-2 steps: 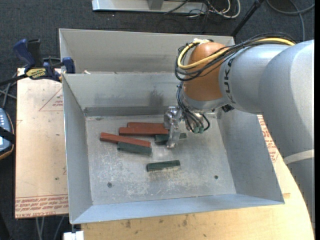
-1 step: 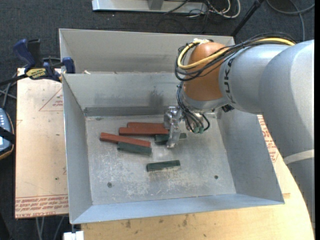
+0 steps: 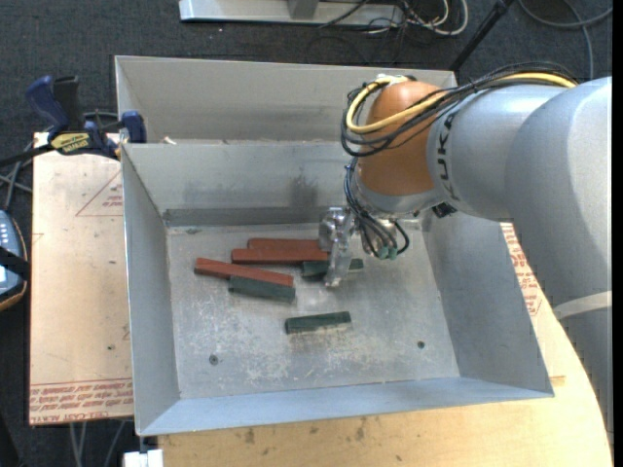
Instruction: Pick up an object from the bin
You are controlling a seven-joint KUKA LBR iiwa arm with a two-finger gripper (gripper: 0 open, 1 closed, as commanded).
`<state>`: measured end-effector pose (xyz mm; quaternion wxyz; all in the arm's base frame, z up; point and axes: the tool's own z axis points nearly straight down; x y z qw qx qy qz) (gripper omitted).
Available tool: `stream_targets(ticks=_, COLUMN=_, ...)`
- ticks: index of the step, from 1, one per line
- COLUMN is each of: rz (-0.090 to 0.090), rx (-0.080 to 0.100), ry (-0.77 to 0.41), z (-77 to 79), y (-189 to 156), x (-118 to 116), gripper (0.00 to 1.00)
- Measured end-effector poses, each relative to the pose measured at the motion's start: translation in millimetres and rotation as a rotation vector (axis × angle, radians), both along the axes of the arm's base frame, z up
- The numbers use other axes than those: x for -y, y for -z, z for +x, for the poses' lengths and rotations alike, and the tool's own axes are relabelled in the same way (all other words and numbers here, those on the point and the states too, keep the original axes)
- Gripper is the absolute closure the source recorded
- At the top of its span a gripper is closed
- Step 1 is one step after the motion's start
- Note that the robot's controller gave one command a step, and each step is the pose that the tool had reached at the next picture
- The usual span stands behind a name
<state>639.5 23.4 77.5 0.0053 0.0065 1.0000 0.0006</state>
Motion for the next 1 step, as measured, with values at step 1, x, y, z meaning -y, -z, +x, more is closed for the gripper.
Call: stream_targets(ticks=1, rz=0.0, rx=-0.008, ry=0.0, z=-1.6, y=-9.2, x=0.0, gripper=1.0)
